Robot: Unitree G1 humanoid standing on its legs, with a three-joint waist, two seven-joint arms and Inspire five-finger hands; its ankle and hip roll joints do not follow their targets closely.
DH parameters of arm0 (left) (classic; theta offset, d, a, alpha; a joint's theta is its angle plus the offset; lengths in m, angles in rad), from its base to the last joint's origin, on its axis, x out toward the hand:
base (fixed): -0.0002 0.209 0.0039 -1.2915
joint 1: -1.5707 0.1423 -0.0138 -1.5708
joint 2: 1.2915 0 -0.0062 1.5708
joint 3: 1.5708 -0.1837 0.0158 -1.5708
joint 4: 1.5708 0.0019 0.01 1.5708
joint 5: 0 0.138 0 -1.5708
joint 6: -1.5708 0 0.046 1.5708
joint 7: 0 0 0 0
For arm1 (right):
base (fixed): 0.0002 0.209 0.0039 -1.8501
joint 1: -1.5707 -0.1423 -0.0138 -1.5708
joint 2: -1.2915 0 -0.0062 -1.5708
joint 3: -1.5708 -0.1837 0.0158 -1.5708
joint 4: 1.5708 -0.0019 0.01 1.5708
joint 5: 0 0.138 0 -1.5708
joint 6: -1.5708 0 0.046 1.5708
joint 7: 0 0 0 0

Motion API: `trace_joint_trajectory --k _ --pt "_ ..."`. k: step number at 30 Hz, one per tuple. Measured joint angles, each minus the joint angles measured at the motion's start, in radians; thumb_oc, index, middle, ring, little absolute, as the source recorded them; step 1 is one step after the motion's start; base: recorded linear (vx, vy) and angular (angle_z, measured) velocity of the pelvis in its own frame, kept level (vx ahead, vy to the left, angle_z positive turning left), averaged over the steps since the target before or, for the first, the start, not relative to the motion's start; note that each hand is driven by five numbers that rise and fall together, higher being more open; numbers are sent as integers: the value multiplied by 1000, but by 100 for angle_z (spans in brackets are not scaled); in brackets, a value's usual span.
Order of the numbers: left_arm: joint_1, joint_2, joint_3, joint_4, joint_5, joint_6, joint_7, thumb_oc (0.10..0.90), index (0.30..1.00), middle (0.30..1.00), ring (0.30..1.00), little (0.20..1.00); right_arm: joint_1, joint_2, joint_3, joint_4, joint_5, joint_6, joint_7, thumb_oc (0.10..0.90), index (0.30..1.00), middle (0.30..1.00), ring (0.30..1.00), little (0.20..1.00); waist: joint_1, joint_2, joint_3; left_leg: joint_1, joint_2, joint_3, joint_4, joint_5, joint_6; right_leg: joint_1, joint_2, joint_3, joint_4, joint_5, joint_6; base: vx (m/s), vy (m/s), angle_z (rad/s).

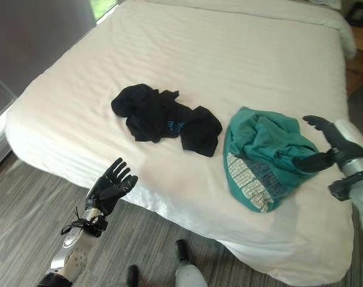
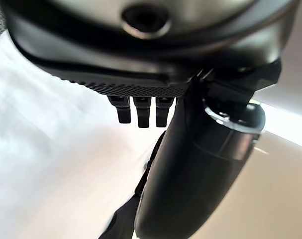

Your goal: Pick up bed clothes into laundry basket.

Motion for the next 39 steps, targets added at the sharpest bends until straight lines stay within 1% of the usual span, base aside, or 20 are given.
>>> trace_joint_trajectory --k 1,2,4,8,10,11,13,14,16,19,22,25,26,27,33,35,36,37,38,39 --pt "0 1 -8 0 -2 6 -2 800 900 900 900 900 14 0 -14 2 0 0 0 800 900 900 900 900 -2 0 0 0 9 62 -3 -1 2 7 1 -15 0 -5 -6 55 -113 59" --pt "1 3 -15 0 -13 6 -2 800 900 900 900 900 13 0 -13 8 0 -1 0 800 900 900 900 900 1 5 -3 2 12 86 -8 1 5 9 6 -25 0 -16 -11 72 -104 33" --pt "1 13 -32 -1 -18 13 -16 800 900 900 900 900 7 0 -6 35 0 -3 1 800 900 900 900 900 3 21 -6 8 21 77 -40 4 15 7 16 -34 0 -20 -3 65 -50 15" --pt "1 58 -41 -10 -17 16 -22 800 900 900 900 900 -22 9 55 142 -9 -3 1 800 900 900 900 900 6 37 -1 28 15 74 -89 -11 34 3 13 -45 0 -18 17 33 -40 11" --pt "4 87 -38 -12 -17 16 -22 800 900 900 900 900 -82 58 85 226 -11 -3 -4 800 900 900 900 900 16 40 2 27 4 72 -92 -11 35 3 1 -46 -1 -20 26 8 -47 3" --pt "1 115 -37 -12 -17 18 -22 800 900 900 900 900 -150 110 129 314 -11 1 -22 800 900 900 900 900 17 42 3 30 -2 72 -95 -13 37 1 -6 -42 -1 -22 36 5 -52 4" --pt "-6 118 -32 -14 -17 21 -21 800 900 900 900 900 -166 132 188 381 -27 8 -20 800 900 900 900 900 41 74 18 27 -8 68 -100 -20 47 0 -13 -48 -3 -24 46 1 -44 10" --pt "0 126 -30 -22 -17 22 -22 800 900 900 900 900 -186 176 205 451 -46 2 -30 800 900 900 900 900 45 86 23 24 -11 62 -100 -21 49 -2 -17 -49 -7 -24 48 8 -28 14" --pt "19 134 -22 -23 -17 29 -21 800 900 900 900 900 -211 206 201 517 -84 -3 -79 800 900 900 900 900 57 118 21 18 -13 53 -100 -28 51 -5 -19 -53 -7 -25 49 21 -40 9" --pt "67 165 -5 -58 -16 33 -23 800 900 900 900 900 -226 255 202 556 -124 -15 -106 800 900 900 900 900 57 118 17 9 -7 46 -101 -29 51 -11 -14 -56 -8 -26 49 26 -48 4" --pt "98 157 18 -57 -15 33 -23 800 900 900 900 900 -190 308 146 523 -164 -20 -164 800 900 900 900 900 52 123 10 -9 -3 39 -101 -38 60 -29 -9 -57 -7 -25 45 29 -57 4" --pt "124 155 18 -58 4 33 -18 800 900 900 900 900 -183 348 123 521 -181 -29 -199 800 900 900 900 900 31 118 -9 -16 -3 20 -101 -36 59 -29 -9 -66 -7 -24 44 41 -50 12" --pt "126 155 16 -58 17 34 -18 800 900 900 900 900 -176 348 123 519 -185 -31 -199 800 900 900 900 900 25 129 -16 -21 -3 19 -101 -39 63 -33 -9 -67 -8 -24 44 49 -59 8" --pt "124 155 16 -59 23 34 -18 800 900 900 900 900 -174 349 123 519 -185 -31 -199 400 300 300 300 300 24 128 -21 -21 -3 17 -101 -37 61 -32 -9 -69 -8 -24 44 41 -49 4" --pt "46 150 7 -56 63 32 17 800 900 900 900 900 -59 368 43 397 -184 -72 -201 400 300 300 300 300 -31 139 -50 -7 -2 24 -99 -29 48 -23 -7 -58 -7 -27 49 37 -52 -1" --pt "9 121 15 -50 54 31 39 800 900 900 900 900 -56 389 25 396 -177 -85 -201 400 300 300 300 300 -49 133 -48 -9 1 35 -80 -28 33 -25 2 -44 4 -33 46 -21 -125 -18" --pt "-56 97 40 -43 27 20 72 800 900 900 900 900 -57 444 21 391 -169 -100 -201 400 300 300 300 300 -52 97 -48 -16 -4 55 -25 -22 23 -23 3 6 21 -45 31 -23 -226 -39" --pt "-100 87 47 -40 17 7 97 800 900 900 900 900 -57 487 22 391 -167 -108 -201 400 300 300 300 300 -54 57 -47 -36 -11 58 37 -7 -2 -41 -1 20 63 -62 22 17 -251 -62" --pt "-149 88 66 -39 1 -4 134 800 900 900 900 900 -55 541 30 392 -161 -114 -200 400 300 300 300 300 -44 -17 -43 -79 -31 60 155 1 -26 -103 -10 70 198 -124 -11 63 -223 -46" --pt "-168 88 79 -34 -5 -19 152 800 900 900 900 900 -54 574 52 395 -161 -114 -197 400 300 300 300 300 -48 -61 -48 -91 -37 54 209 25 -64 -112 -10 91 241 -151 -14 138 -183 -72"
